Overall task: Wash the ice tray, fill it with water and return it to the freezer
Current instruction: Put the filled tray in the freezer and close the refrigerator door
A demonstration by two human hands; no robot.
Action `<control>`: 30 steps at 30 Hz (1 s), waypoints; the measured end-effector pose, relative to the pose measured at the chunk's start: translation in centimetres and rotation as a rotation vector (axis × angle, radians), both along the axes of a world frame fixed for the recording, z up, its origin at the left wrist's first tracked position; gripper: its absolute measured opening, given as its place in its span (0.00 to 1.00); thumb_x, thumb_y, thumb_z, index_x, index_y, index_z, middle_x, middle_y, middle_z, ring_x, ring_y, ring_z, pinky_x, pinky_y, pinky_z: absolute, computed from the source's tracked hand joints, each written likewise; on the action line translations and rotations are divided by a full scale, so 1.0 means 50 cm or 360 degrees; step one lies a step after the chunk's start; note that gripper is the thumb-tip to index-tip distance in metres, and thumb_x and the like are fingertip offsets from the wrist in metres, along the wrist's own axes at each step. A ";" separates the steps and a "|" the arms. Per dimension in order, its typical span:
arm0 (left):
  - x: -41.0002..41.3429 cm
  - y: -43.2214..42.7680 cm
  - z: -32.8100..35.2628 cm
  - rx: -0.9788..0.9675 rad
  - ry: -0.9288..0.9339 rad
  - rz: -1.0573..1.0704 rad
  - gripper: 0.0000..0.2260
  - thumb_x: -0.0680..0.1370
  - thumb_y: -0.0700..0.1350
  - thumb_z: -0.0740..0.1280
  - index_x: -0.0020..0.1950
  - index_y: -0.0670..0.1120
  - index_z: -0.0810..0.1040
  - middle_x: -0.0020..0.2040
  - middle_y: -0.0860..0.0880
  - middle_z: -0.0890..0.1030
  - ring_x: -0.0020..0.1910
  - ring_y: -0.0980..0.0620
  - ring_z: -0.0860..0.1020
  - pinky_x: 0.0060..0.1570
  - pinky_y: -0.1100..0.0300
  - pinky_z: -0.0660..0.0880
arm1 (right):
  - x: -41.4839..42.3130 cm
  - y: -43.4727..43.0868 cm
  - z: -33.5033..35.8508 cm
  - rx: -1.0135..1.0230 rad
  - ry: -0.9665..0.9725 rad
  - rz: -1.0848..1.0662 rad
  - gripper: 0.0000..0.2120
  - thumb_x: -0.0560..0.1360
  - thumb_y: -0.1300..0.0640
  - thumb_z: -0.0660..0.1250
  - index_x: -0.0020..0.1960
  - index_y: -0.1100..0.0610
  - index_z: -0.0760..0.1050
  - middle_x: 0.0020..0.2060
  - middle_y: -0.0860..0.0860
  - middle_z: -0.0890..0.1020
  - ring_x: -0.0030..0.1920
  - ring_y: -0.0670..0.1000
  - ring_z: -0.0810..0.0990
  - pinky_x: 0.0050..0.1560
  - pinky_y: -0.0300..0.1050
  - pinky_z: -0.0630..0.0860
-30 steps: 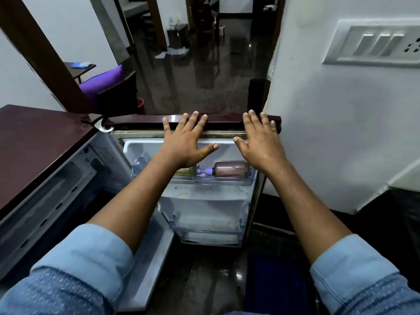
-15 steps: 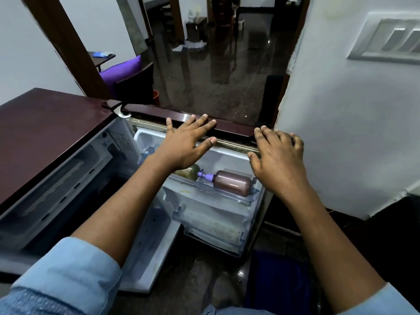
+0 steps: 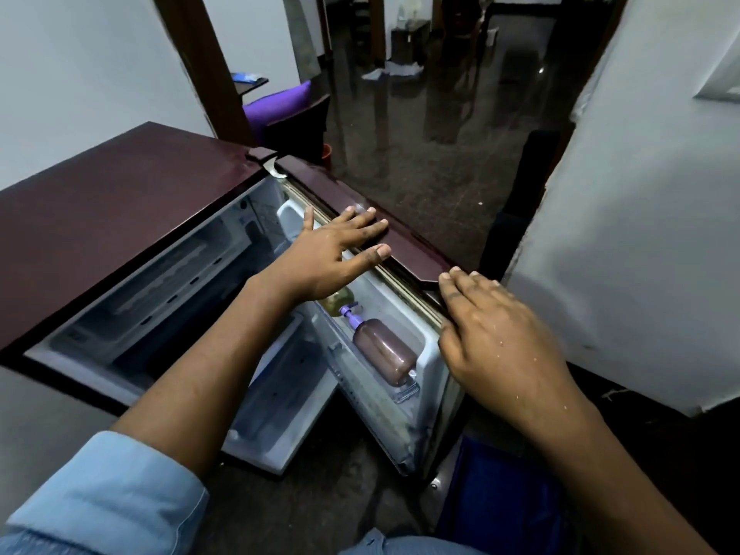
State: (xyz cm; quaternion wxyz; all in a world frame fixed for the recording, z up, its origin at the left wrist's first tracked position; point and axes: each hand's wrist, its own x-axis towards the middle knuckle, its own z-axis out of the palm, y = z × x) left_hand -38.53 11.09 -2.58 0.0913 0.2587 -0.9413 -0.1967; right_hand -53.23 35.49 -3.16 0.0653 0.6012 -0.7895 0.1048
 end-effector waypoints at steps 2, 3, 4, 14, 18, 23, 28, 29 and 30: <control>0.019 0.002 0.003 -0.0011 0.0005 0.0042 0.30 0.82 0.71 0.55 0.82 0.61 0.66 0.85 0.57 0.58 0.85 0.55 0.51 0.77 0.35 0.28 | 0.025 0.008 -0.002 -0.0037 -0.0017 0.0061 0.28 0.79 0.51 0.59 0.75 0.61 0.74 0.71 0.57 0.78 0.72 0.57 0.77 0.74 0.52 0.68; 0.030 0.003 0.006 -0.0029 -0.0002 0.0067 0.29 0.83 0.69 0.56 0.82 0.60 0.67 0.85 0.57 0.59 0.85 0.54 0.52 0.77 0.36 0.29 | 0.038 0.011 -0.001 -0.0058 -0.0038 0.0097 0.27 0.79 0.50 0.59 0.75 0.60 0.75 0.71 0.57 0.79 0.72 0.56 0.78 0.74 0.51 0.68; 0.039 0.006 0.008 -0.0038 -0.0012 0.0090 0.28 0.84 0.68 0.57 0.82 0.60 0.67 0.85 0.56 0.60 0.85 0.54 0.53 0.76 0.38 0.29 | 0.049 0.013 -0.001 -0.0072 -0.0065 0.0130 0.27 0.80 0.49 0.58 0.75 0.59 0.75 0.71 0.56 0.79 0.72 0.55 0.77 0.74 0.49 0.67; 0.128 0.059 0.023 -0.0100 -0.0214 0.0375 0.27 0.84 0.67 0.55 0.83 0.65 0.60 0.85 0.61 0.55 0.86 0.49 0.41 0.77 0.31 0.30 | 0.127 0.001 0.000 -0.0125 -0.0360 0.0484 0.26 0.82 0.46 0.55 0.72 0.56 0.78 0.70 0.53 0.80 0.72 0.50 0.77 0.74 0.44 0.64; 0.163 0.079 0.034 -0.0188 -0.0351 0.0457 0.26 0.85 0.65 0.52 0.84 0.64 0.58 0.85 0.61 0.55 0.85 0.47 0.37 0.78 0.32 0.30 | 0.144 -0.008 -0.005 -0.0079 -0.0464 0.0654 0.26 0.82 0.47 0.54 0.76 0.53 0.74 0.74 0.50 0.76 0.76 0.47 0.72 0.77 0.41 0.60; 0.214 0.125 0.046 -0.0163 -0.0374 0.0528 0.24 0.87 0.59 0.53 0.84 0.59 0.62 0.84 0.60 0.59 0.86 0.47 0.39 0.79 0.33 0.31 | 0.165 -0.028 -0.011 -0.0082 -0.0521 0.0847 0.27 0.81 0.48 0.55 0.77 0.53 0.73 0.75 0.50 0.75 0.76 0.46 0.71 0.77 0.40 0.60; 0.276 0.205 0.055 -0.0072 -0.0321 0.0660 0.24 0.87 0.58 0.52 0.83 0.56 0.64 0.84 0.59 0.59 0.85 0.48 0.37 0.81 0.40 0.33 | 0.187 -0.056 -0.032 -0.0172 -0.0627 0.1081 0.26 0.81 0.51 0.57 0.75 0.56 0.75 0.73 0.52 0.77 0.76 0.48 0.72 0.79 0.44 0.63; 0.286 0.228 0.055 -0.0029 -0.0277 0.0698 0.25 0.87 0.59 0.51 0.83 0.56 0.65 0.84 0.59 0.59 0.85 0.49 0.38 0.81 0.42 0.34 | 0.193 -0.063 -0.034 -0.0205 -0.0627 0.1124 0.25 0.80 0.52 0.57 0.75 0.57 0.76 0.72 0.53 0.78 0.75 0.49 0.73 0.79 0.44 0.62; 0.296 0.250 0.053 0.0002 -0.0229 0.0747 0.26 0.86 0.60 0.50 0.83 0.55 0.65 0.84 0.58 0.60 0.85 0.50 0.39 0.82 0.43 0.35 | 0.199 -0.070 -0.037 -0.0233 -0.0620 0.1170 0.25 0.80 0.53 0.58 0.74 0.58 0.76 0.71 0.54 0.79 0.74 0.50 0.74 0.80 0.45 0.62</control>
